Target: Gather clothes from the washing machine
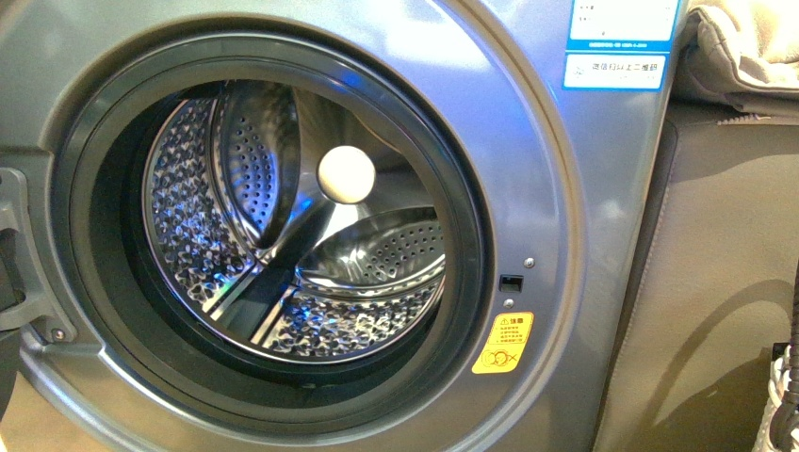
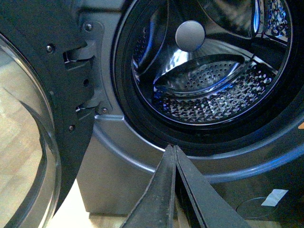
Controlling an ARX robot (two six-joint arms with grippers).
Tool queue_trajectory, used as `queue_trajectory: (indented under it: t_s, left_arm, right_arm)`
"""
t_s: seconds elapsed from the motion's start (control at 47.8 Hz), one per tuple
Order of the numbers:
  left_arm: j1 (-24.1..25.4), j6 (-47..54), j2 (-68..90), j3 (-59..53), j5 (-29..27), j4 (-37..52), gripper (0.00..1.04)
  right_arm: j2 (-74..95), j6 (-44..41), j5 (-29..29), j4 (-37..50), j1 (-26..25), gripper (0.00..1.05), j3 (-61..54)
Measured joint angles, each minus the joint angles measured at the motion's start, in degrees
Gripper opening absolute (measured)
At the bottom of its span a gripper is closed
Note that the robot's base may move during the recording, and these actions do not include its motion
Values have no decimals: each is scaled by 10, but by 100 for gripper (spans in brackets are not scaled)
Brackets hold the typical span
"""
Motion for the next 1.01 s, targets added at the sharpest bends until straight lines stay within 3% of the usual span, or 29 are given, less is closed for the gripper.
queue_trajectory:
  t_s: [0.105, 0.23, 0.293, 0.482, 1.005]
  left_arm:
    - [0, 0, 0, 0, 0, 0, 4]
    - [0, 0, 0, 0, 0, 0, 4]
    - [0, 0, 0, 0, 0, 0, 4]
    - [0, 0, 0, 0, 0, 0, 4]
    - [0, 0, 0, 0, 0, 0, 4]
  right_arm:
    - [-12, -31, -19, -120, 5, 68, -7]
    - [-31, -43, -47, -126, -23, 47, -29]
    - [-46, -47, -120, -125, -82, 33, -40]
    - [-64, -52, -129, -120, -112, 1, -68]
    - [-92, -51, -130, -113, -113, 2, -101]
